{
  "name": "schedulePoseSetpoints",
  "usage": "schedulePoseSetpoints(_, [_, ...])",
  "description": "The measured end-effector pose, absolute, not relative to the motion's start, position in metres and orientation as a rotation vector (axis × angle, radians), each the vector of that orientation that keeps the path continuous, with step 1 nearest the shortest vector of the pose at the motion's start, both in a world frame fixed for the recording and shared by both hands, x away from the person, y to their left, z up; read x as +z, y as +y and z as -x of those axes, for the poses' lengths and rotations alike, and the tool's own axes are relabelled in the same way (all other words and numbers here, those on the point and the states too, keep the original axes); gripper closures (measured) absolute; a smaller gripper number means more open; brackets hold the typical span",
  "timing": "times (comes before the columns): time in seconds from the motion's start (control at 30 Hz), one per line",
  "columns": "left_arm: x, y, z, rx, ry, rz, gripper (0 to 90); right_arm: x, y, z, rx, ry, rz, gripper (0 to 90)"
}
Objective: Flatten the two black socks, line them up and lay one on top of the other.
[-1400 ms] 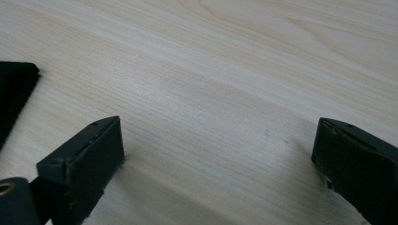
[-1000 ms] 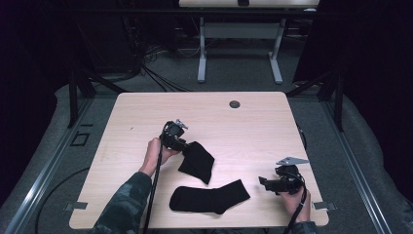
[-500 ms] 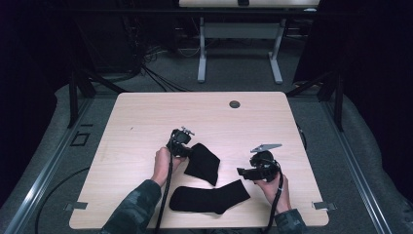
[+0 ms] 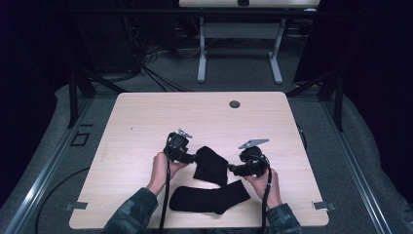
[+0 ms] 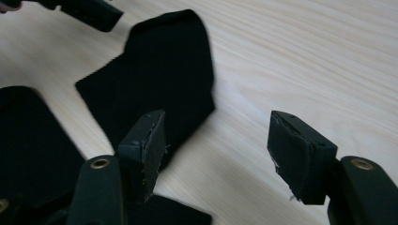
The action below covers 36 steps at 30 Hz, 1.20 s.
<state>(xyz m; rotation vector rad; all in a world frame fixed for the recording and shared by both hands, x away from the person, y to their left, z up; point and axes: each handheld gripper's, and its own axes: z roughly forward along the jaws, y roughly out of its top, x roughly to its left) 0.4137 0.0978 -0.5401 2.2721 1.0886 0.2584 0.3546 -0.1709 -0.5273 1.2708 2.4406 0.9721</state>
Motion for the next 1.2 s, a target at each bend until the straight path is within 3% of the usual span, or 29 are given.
schedulePoseSetpoints(0.17, [-0.54, 0.094, -0.424, 0.229, 1.036, -2.283, 45.5, -0.529, -0.144, -0.349, 0.912, 2.514, -1.177, 35.9])
schedulePoseSetpoints(0.43, [-0.541, 0.066, -0.446, 0.238, 0.94, -2.395, 49.9, -0.541, -0.143, -0.344, 0.845, 2.562, -1.265, 29.1])
schedulePoseSetpoints(0.67, [-0.551, 0.06, -0.456, 0.196, 0.941, -2.459, 64.5, -0.557, -0.155, -0.352, 0.846, 2.579, -1.411, 47.0])
schedulePoseSetpoints(0.97, [-0.557, 0.059, -0.454, 0.18, 0.929, -2.47, 84.5, -0.563, -0.162, -0.364, 0.971, 2.585, -1.508, 62.4])
schedulePoseSetpoints(1.13, [-0.556, 0.059, -0.454, 0.185, 0.931, -2.468, 87.1, -0.569, -0.163, -0.37, 1.062, 2.571, -1.557, 81.6])
schedulePoseSetpoints(1.2, [-0.555, 0.061, -0.453, 0.175, 0.932, -2.447, 87.4, -0.571, -0.166, -0.373, 1.078, 2.579, -1.58, 85.2])
